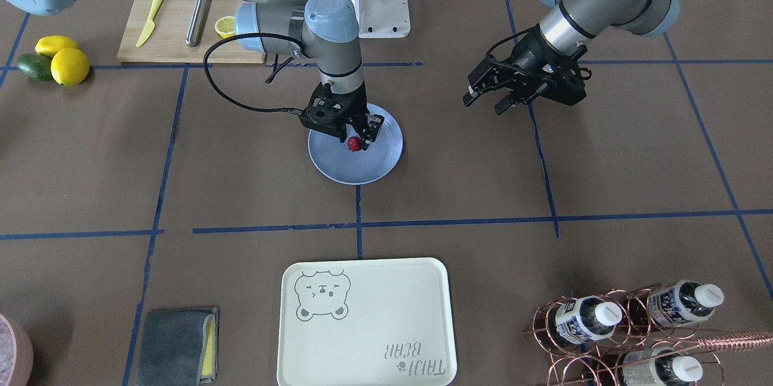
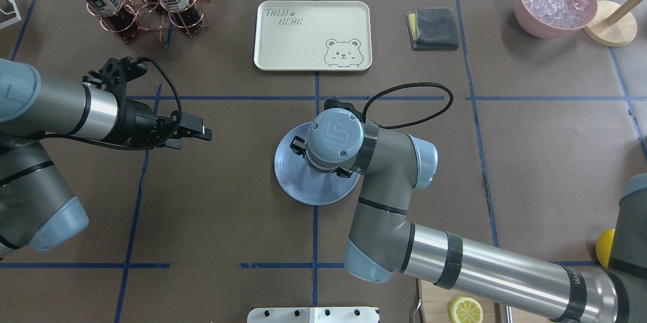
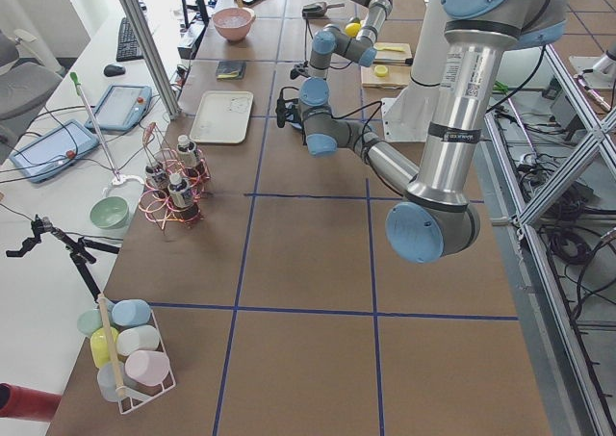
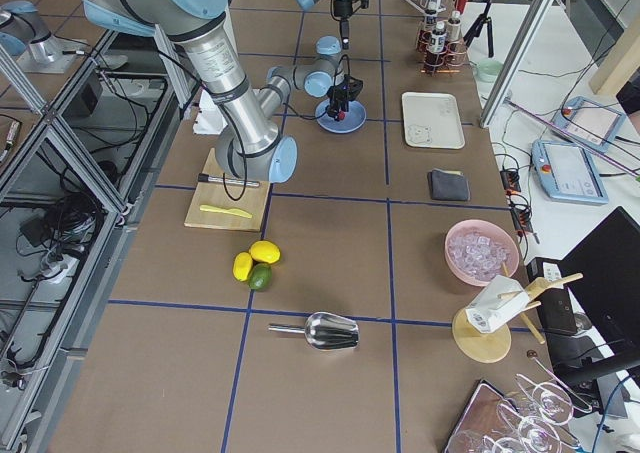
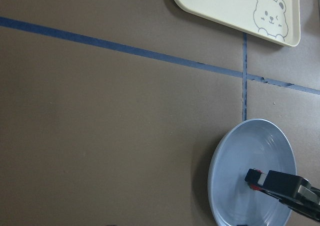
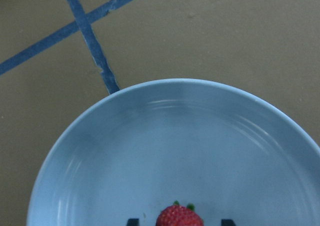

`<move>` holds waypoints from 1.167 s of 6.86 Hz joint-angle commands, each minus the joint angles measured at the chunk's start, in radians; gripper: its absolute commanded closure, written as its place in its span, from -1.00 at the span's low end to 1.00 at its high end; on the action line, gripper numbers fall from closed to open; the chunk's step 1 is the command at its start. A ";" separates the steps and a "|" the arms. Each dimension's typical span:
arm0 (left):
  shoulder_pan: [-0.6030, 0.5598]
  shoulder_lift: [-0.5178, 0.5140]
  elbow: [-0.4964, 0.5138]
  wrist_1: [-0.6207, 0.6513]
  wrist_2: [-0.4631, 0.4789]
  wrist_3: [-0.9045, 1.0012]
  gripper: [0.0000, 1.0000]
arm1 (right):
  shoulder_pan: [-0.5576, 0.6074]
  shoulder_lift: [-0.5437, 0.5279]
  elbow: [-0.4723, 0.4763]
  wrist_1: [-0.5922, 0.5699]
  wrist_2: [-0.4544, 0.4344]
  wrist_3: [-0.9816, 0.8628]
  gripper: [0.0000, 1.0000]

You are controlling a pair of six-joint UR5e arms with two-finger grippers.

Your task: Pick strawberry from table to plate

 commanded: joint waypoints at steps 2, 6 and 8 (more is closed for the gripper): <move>-0.005 0.000 -0.004 0.000 -0.001 0.002 -0.68 | 0.018 -0.023 0.095 -0.057 0.011 -0.009 -1.00; -0.134 0.194 -0.008 -0.003 -0.013 0.429 -0.66 | 0.235 -0.435 0.560 -0.110 0.251 -0.220 -1.00; -0.287 0.307 0.011 0.006 -0.042 0.810 -0.66 | 0.484 -0.672 0.619 -0.110 0.415 -0.633 -1.00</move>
